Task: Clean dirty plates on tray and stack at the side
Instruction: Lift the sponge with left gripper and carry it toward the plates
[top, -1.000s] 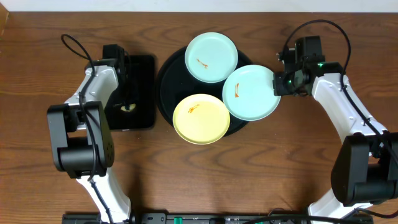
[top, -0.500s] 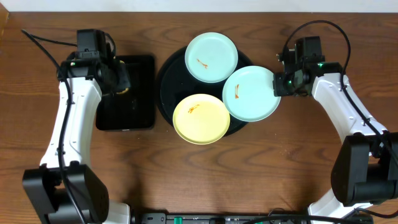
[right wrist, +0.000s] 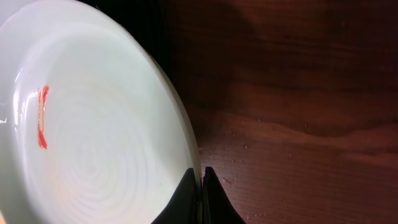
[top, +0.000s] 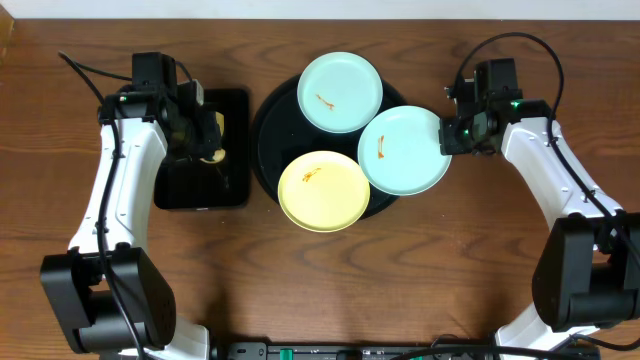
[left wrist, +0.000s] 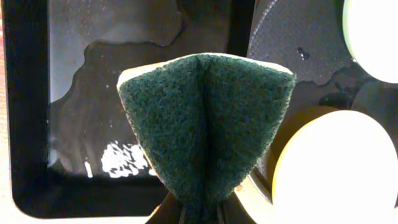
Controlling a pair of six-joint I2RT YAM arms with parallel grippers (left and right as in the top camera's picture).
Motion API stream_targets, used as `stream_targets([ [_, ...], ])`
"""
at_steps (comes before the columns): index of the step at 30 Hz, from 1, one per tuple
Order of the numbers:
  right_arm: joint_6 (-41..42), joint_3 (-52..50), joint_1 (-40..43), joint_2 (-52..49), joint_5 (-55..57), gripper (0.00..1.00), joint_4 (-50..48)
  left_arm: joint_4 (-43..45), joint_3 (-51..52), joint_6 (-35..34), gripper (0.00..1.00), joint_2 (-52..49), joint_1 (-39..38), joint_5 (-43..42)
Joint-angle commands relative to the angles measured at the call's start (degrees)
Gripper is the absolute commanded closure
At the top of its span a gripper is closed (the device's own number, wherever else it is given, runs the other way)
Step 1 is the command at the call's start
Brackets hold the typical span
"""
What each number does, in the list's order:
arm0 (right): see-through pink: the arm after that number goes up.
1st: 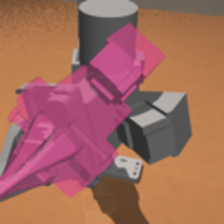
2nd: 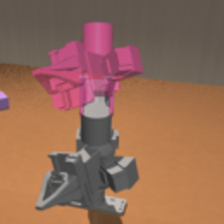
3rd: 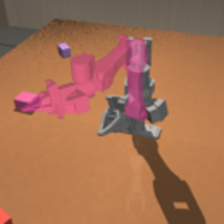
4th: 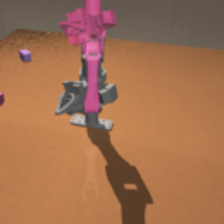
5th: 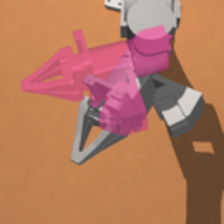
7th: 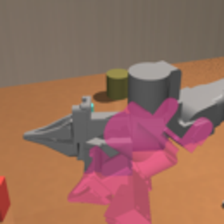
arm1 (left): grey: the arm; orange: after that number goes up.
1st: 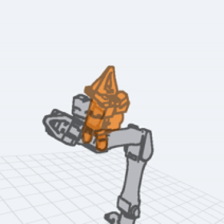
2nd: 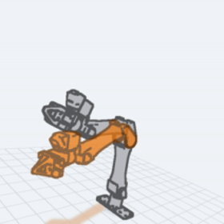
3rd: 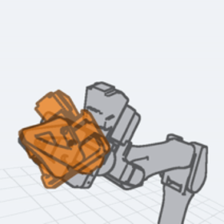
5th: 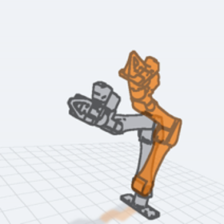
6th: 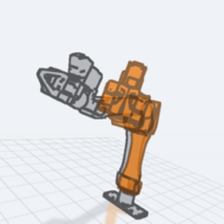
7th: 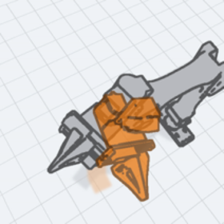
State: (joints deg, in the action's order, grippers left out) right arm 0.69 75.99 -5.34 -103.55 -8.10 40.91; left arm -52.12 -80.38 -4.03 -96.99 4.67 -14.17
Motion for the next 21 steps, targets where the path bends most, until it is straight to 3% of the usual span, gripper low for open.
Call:
stream_targets([
  [1, 1.0, -0.2, -0.7, -0.4, -0.3, 0.99, 0.0, -0.3, -0.1, -0.1, 0.93, 0.0, 0.2, 1.8],
  [21, 2.5, -0.2, -0.7, -0.4, -0.3, 0.99, -0.7, -0.2, 0.3, -0.7, 0.92, 0.1, -0.2, 2.8],
])
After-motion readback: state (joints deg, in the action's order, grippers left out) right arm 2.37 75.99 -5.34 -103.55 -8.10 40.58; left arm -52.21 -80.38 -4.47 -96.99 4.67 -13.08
